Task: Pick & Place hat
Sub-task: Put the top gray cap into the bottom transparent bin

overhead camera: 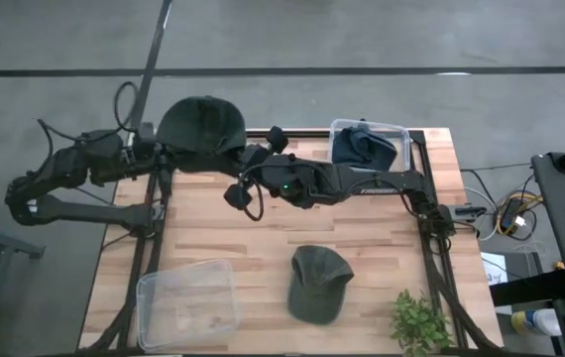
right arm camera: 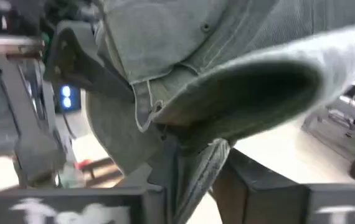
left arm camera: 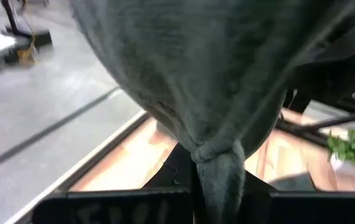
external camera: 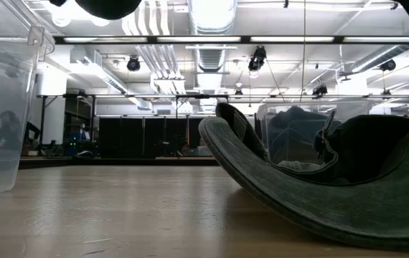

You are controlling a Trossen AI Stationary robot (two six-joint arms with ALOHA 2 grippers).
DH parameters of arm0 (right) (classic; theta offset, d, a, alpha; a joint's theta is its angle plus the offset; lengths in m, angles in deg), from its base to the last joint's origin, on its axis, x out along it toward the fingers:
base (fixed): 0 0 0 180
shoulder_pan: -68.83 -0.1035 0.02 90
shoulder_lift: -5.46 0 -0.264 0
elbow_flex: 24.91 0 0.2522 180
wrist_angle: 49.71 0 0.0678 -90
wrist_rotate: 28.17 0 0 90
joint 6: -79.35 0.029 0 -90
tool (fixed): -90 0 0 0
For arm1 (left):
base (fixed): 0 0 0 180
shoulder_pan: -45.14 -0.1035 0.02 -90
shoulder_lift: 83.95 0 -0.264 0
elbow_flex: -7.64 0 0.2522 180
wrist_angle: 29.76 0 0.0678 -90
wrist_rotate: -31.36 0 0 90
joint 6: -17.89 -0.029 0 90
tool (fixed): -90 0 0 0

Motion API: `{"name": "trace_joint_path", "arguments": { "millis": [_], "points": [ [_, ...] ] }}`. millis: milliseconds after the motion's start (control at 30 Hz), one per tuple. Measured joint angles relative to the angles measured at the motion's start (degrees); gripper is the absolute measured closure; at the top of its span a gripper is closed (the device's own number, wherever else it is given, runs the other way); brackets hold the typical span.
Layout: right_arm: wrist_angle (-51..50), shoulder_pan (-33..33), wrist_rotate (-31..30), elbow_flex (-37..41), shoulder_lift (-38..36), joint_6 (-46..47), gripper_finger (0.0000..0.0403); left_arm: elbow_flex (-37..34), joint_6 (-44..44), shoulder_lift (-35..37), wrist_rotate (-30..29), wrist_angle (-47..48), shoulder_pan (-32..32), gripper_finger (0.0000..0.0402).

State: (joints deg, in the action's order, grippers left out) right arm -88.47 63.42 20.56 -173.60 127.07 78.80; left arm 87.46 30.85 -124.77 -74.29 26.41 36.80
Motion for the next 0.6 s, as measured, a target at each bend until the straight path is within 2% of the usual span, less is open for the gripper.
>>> {"name": "trace_joint_path", "arguments": {
  "millis": [200,400,467,600],
  "points": [
    [-13.1,0.1,-0.2,0.0,-2.1,4.9,0.0281,2.3,2.9,1.4,1.7,9.0,0.0,0.0395],
    [-23.1,0.1,-1.0,-0.1,-4.3,7.7,0.0251,8.5,3.8,2.0,3.5,22.7,0.0,0.0395],
    [-26.5,-0.1,-1.0,-0.1,-5.4,9.2,0.0248,10.5,4.0,2.0,8.4,27.5,0.0,0.0395],
    [-32.7,-0.1,-0.9,0.0,-8.2,12.0,0.0247,13.4,5.8,2.3,23.1,34.6,0.0,0.0395]
  ]
}}
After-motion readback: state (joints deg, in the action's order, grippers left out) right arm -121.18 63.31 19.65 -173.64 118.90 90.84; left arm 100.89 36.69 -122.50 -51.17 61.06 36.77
